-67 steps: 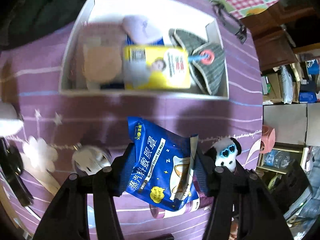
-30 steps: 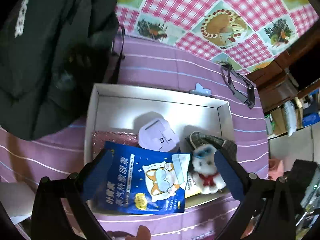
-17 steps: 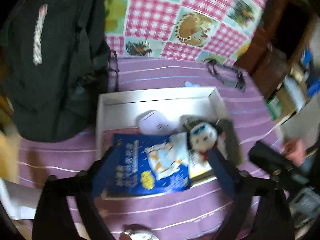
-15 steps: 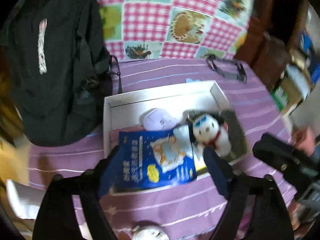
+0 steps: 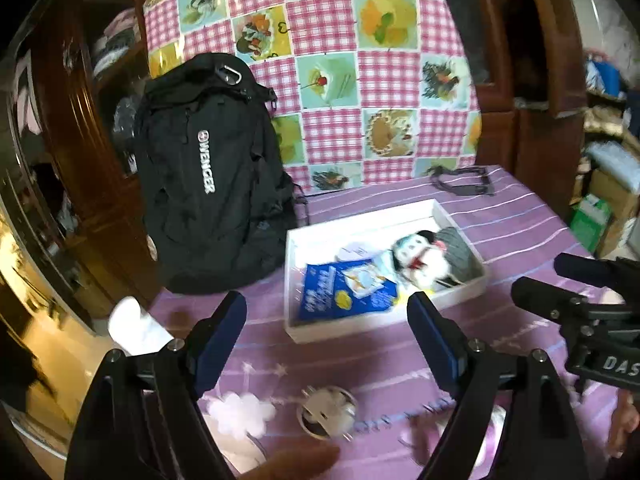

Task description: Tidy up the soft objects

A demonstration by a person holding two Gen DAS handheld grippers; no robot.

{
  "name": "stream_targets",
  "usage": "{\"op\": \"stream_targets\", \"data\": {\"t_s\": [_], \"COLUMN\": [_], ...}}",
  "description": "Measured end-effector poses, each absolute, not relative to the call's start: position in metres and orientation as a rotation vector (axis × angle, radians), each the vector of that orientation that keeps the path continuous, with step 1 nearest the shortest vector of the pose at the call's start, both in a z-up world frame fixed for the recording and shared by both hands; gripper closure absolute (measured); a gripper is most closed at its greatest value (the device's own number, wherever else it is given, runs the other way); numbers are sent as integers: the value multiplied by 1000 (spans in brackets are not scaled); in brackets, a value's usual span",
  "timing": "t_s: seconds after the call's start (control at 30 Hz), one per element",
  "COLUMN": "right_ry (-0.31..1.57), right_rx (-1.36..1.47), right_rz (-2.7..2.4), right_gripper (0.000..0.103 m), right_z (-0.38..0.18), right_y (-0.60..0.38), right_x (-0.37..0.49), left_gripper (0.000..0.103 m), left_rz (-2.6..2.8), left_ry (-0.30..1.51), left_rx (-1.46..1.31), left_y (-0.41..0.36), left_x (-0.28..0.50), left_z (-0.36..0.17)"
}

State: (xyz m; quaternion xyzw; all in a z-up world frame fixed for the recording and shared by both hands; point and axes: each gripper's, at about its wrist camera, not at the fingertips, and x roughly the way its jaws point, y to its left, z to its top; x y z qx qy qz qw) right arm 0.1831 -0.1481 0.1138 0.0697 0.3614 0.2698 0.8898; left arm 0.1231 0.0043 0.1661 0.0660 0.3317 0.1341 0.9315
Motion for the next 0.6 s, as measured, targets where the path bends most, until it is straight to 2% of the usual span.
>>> {"op": "stream_targets", "data": {"t_s": [0.17,0.6], "right_ry": [710,721], "right_rx": [131,-3], "right_rz": [572,535], "right_gripper": [32,32], "right_z": [123,82], "right_y": [-158,-154], "right_x": [153,108], "left_gripper": [20,20], "left_rz": [198,172], "left_ry": [679,625], "left_rx": [-76,-83], "left_y": [19,37], "left_x": [92,46], "left_z": [167,119]}}
